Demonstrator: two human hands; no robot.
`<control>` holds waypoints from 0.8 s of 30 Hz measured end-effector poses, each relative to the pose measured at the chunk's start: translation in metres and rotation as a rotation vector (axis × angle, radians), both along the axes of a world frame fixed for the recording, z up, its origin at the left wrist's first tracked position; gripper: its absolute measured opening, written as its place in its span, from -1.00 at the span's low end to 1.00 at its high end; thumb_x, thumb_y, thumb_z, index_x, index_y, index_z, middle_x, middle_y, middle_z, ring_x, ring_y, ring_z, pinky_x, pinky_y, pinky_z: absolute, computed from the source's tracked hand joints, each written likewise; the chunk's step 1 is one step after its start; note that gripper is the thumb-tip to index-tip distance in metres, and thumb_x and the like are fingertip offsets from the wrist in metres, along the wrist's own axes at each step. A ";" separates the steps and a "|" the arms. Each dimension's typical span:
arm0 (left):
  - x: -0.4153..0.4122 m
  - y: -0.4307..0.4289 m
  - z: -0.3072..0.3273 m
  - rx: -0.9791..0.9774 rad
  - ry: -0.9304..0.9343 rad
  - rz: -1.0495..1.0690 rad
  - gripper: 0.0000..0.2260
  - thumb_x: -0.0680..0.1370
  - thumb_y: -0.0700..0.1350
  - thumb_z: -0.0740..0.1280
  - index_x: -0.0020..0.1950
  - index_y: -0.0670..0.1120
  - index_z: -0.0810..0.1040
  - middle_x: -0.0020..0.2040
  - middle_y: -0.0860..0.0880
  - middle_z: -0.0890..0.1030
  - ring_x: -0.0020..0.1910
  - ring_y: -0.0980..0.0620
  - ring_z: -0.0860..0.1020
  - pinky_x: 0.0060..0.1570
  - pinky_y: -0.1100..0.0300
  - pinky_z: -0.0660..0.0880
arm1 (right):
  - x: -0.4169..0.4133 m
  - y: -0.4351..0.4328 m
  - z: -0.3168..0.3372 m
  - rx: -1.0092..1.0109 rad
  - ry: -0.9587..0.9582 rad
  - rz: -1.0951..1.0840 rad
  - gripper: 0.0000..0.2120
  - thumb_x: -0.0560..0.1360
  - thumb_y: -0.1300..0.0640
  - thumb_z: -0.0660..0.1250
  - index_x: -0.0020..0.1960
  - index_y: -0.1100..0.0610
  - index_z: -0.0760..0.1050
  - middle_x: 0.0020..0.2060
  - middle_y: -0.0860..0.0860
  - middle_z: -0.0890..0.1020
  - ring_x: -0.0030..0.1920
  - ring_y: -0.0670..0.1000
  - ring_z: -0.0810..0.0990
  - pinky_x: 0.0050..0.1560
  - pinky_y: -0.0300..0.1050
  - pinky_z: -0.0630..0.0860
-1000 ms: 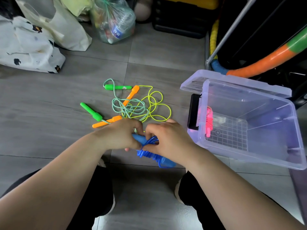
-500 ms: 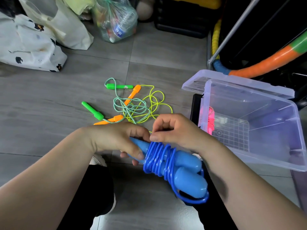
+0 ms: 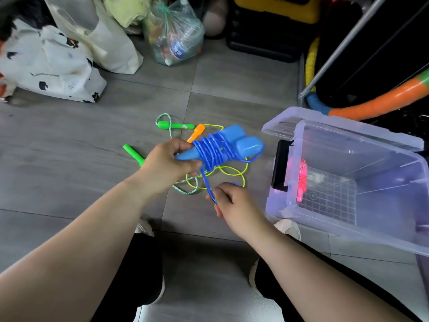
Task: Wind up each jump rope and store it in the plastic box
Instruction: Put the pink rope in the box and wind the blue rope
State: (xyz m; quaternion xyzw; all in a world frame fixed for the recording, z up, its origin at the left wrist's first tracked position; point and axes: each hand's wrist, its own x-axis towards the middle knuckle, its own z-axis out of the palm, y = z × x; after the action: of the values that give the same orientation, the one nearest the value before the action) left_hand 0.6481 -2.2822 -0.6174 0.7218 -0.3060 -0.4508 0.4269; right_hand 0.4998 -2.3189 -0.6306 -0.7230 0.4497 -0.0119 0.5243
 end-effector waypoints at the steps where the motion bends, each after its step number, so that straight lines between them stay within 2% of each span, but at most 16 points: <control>1: 0.000 0.000 -0.003 0.031 -0.122 0.013 -0.79 0.42 -0.26 0.39 -0.23 0.00 0.40 -0.30 0.00 0.55 -0.49 0.24 0.52 -0.54 0.47 0.33 | 0.001 0.002 0.000 -0.118 0.041 0.045 -0.71 0.55 0.16 0.10 -0.33 0.07 0.41 -0.45 0.03 0.44 -0.36 0.04 0.40 -0.26 -0.12 0.37; 3: -0.002 -0.001 -0.009 0.061 -0.222 0.034 -0.74 0.42 -0.23 0.40 -0.24 0.03 0.34 -0.19 -0.05 0.54 -0.30 0.03 0.57 -0.47 0.37 0.34 | 0.001 0.002 0.004 -0.243 0.116 0.106 -0.78 0.55 0.11 0.11 -0.09 0.15 0.50 -0.27 0.14 0.54 -0.21 0.14 0.43 -0.14 -0.05 0.42; 4: -0.001 -0.002 -0.012 0.070 -0.232 0.050 -0.70 0.42 -0.22 0.40 -0.25 0.04 0.30 -0.16 -0.07 0.53 -0.27 -0.02 0.55 -0.46 0.35 0.34 | 0.000 0.001 0.007 -0.268 0.133 0.137 -0.78 0.55 0.10 0.11 0.00 0.16 0.50 -0.21 0.16 0.56 -0.17 0.17 0.46 -0.11 -0.04 0.44; 6: 0.001 -0.002 -0.013 0.083 -0.233 0.090 -0.69 0.42 -0.23 0.40 -0.23 0.02 0.27 -0.20 -0.06 0.50 -0.40 0.07 0.50 -0.51 0.38 0.33 | -0.001 0.000 0.013 -0.313 0.164 0.217 -0.76 0.53 0.05 0.17 0.10 0.12 0.48 -0.14 0.13 0.60 -0.09 0.17 0.51 -0.05 -0.06 0.45; 7: 0.002 -0.002 -0.014 0.085 -0.243 0.091 -0.73 0.42 -0.24 0.39 -0.15 -0.01 0.30 -0.19 -0.04 0.48 -0.43 0.09 0.48 -0.48 0.36 0.35 | -0.001 0.000 0.016 -0.338 0.192 0.271 -0.74 0.51 0.03 0.19 0.16 0.09 0.45 -0.08 0.11 0.62 -0.03 0.15 0.53 -0.02 -0.08 0.45; 8: 0.003 -0.001 -0.014 0.088 -0.265 0.075 -0.73 0.42 -0.26 0.38 -0.03 -0.06 0.34 -0.11 -0.03 0.47 -0.37 0.06 0.48 -0.38 0.30 0.39 | -0.001 0.000 0.018 -0.366 0.219 0.326 -0.71 0.51 0.04 0.21 0.21 0.06 0.42 -0.01 0.09 0.62 0.03 0.13 0.53 0.01 -0.10 0.43; 10: 0.003 0.000 -0.017 0.105 -0.306 -0.025 -0.61 0.42 -0.29 0.37 0.19 -0.15 0.36 0.02 -0.01 0.44 -0.14 -0.02 0.47 -0.17 0.22 0.38 | -0.003 -0.003 0.022 -0.433 0.256 0.404 -0.68 0.51 0.09 0.18 0.26 0.02 0.39 0.09 0.05 0.58 0.11 0.10 0.50 0.00 -0.13 0.39; 12: 0.001 0.001 -0.020 0.134 -0.330 -0.157 -0.62 0.43 -0.30 0.35 0.22 -0.17 0.40 0.03 0.00 0.46 -0.04 -0.02 0.46 -0.13 0.29 0.32 | -0.006 -0.009 0.026 -0.511 0.228 0.415 -0.69 0.51 0.15 0.14 0.23 0.01 0.43 0.11 0.00 0.57 0.12 0.07 0.49 -0.11 -0.13 0.31; 14: 0.000 0.002 -0.021 0.180 -0.353 -0.259 -0.66 0.42 -0.29 0.36 0.18 -0.14 0.45 0.03 0.00 0.49 0.02 -0.03 0.49 -0.06 0.27 0.36 | -0.008 -0.017 0.031 -0.574 0.138 0.377 -0.71 0.48 0.19 0.17 0.13 0.01 0.52 0.05 0.00 0.59 0.06 0.07 0.52 -0.18 -0.16 0.25; 16: -0.002 0.004 -0.023 0.219 -0.372 -0.376 -0.68 0.40 -0.29 0.37 0.13 -0.10 0.48 0.02 0.01 0.51 0.07 -0.05 0.51 0.05 0.17 0.41 | -0.010 -0.025 0.035 -0.579 0.064 0.336 -0.78 0.47 0.17 0.23 0.04 0.02 0.58 -0.03 0.00 0.61 0.00 0.06 0.54 -0.16 -0.13 0.33; 17: -0.004 0.005 -0.023 0.227 -0.372 -0.451 -0.70 0.39 -0.29 0.37 0.08 -0.06 0.49 -0.03 0.04 0.52 0.05 -0.03 0.52 0.05 0.18 0.43 | -0.010 -0.028 0.037 -0.566 0.043 0.328 -0.81 0.47 0.15 0.25 0.01 0.03 0.59 -0.05 -0.02 0.62 -0.02 0.04 0.54 -0.12 -0.11 0.39; 20: -0.010 0.009 -0.020 0.239 -0.309 -0.708 -0.70 0.34 -0.26 0.40 -0.06 0.08 0.48 -0.14 0.16 0.57 -0.11 0.12 0.55 -0.07 0.36 0.46 | -0.013 -0.032 0.036 -0.494 -0.014 0.332 -0.85 0.45 0.15 0.29 -0.04 0.07 0.61 -0.11 -0.04 0.64 -0.10 -0.04 0.53 -0.05 -0.07 0.46; 22: -0.010 0.010 -0.018 0.223 -0.155 -0.758 -0.64 0.24 -0.20 0.39 0.01 -0.01 0.53 -0.02 0.06 0.64 -0.06 0.10 0.59 0.06 0.20 0.49 | -0.014 -0.036 0.034 -0.446 -0.049 0.301 -0.87 0.44 0.17 0.32 -0.07 0.09 0.62 -0.18 -0.07 0.63 -0.16 -0.09 0.50 -0.07 -0.12 0.43; 24: -0.009 0.010 -0.012 0.201 0.003 -0.741 -0.58 0.14 -0.13 0.40 -0.01 -0.05 0.52 0.03 0.01 0.65 -0.01 0.08 0.57 0.13 0.02 0.47 | -0.016 -0.040 0.033 -0.361 -0.096 0.222 -0.89 0.42 0.19 0.34 -0.10 0.10 0.63 -0.28 -0.13 0.57 -0.23 -0.14 0.48 -0.10 -0.18 0.42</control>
State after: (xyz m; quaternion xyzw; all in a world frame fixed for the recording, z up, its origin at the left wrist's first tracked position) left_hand 0.6394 -2.2719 -0.6296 0.5998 -0.4998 -0.6033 0.1627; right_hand 0.4843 -2.3590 -0.5980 -0.8489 0.3323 -0.0685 0.4053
